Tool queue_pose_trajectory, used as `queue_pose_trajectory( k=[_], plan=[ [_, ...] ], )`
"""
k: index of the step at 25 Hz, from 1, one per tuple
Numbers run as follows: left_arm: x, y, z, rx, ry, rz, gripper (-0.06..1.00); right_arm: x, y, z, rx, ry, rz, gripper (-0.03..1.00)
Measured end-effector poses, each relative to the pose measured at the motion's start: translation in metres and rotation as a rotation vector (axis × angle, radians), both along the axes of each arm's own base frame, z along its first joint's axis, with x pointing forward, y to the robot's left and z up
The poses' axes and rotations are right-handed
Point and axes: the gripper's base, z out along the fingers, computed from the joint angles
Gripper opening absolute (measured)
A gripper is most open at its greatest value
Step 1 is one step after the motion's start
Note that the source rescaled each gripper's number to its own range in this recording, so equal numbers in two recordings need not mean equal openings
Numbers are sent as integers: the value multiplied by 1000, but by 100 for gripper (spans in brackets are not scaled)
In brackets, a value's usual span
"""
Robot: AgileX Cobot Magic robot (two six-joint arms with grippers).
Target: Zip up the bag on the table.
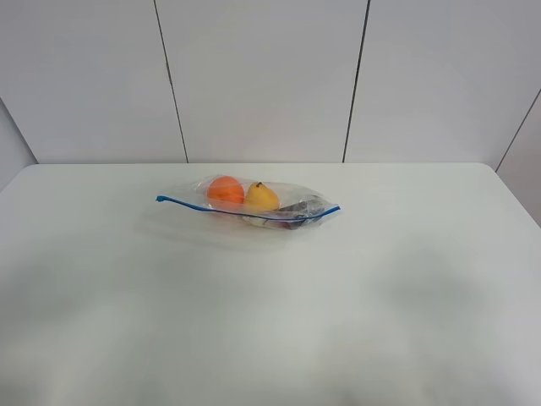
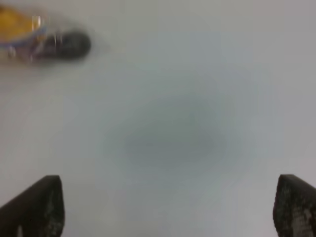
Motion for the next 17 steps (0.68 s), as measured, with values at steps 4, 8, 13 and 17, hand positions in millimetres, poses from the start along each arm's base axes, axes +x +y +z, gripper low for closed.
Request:
queue_pose_trajectory(
  k=[4,8,13,17],
  plan=[
    [0,0,0,0,0,0,100,-6,-1,0,16,-41,-22,91],
    [0,0,0,0,0,0,100,-6,-2,-1,11,-38,-26,91],
    [0,0,0,0,0,0,100,-6,-2,-2,11,-37,-27,91],
    [0,0,0,0,0,0,100,-6,-2,-2,12,-37,-28,91]
  ],
)
